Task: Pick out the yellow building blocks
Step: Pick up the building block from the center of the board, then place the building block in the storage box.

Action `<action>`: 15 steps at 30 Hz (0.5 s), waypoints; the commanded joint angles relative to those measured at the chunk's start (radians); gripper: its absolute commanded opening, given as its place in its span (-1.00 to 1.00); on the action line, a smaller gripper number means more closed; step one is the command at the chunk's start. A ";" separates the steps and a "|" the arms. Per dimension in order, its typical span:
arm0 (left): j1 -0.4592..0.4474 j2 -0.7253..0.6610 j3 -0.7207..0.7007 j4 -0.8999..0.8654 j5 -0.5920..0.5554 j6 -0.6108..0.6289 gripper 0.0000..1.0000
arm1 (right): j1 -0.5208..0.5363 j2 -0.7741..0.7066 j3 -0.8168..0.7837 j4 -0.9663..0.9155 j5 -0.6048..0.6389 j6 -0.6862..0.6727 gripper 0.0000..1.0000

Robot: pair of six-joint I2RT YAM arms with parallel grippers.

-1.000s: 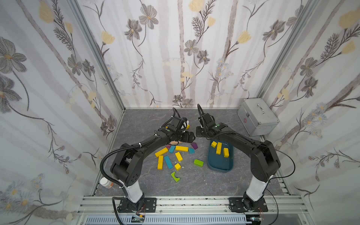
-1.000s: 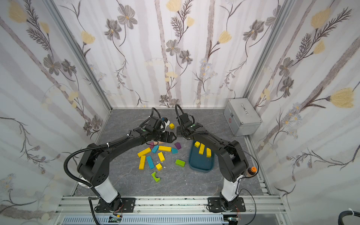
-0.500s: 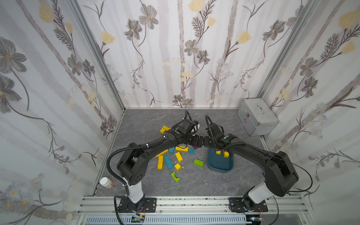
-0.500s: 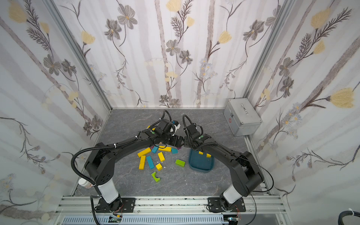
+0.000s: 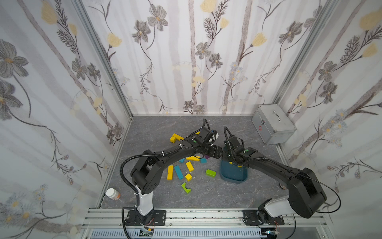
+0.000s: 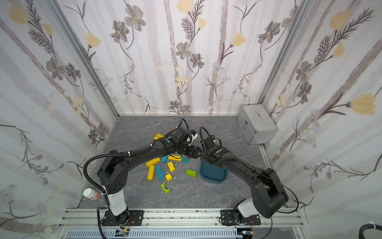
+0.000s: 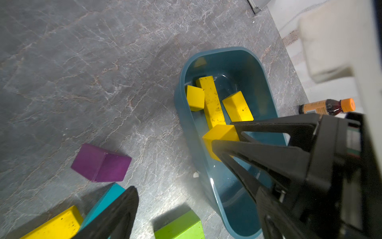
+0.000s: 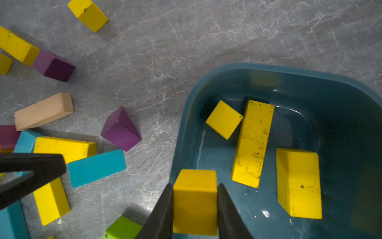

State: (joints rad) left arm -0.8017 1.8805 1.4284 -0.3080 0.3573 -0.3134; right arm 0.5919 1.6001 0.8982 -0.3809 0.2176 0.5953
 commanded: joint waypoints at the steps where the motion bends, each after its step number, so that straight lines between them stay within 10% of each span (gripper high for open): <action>1: -0.007 0.016 0.018 -0.006 0.010 0.002 0.81 | -0.009 -0.034 -0.027 0.052 0.012 0.027 -0.46; 15: -0.006 0.034 0.070 -0.038 -0.012 0.005 0.81 | -0.038 0.073 -0.057 0.135 -0.030 0.031 -0.39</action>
State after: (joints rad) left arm -0.8074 1.9160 1.4883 -0.3481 0.3389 -0.3134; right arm 0.5568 1.6573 0.8421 -0.3149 0.1890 0.6132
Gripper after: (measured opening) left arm 0.904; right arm 0.306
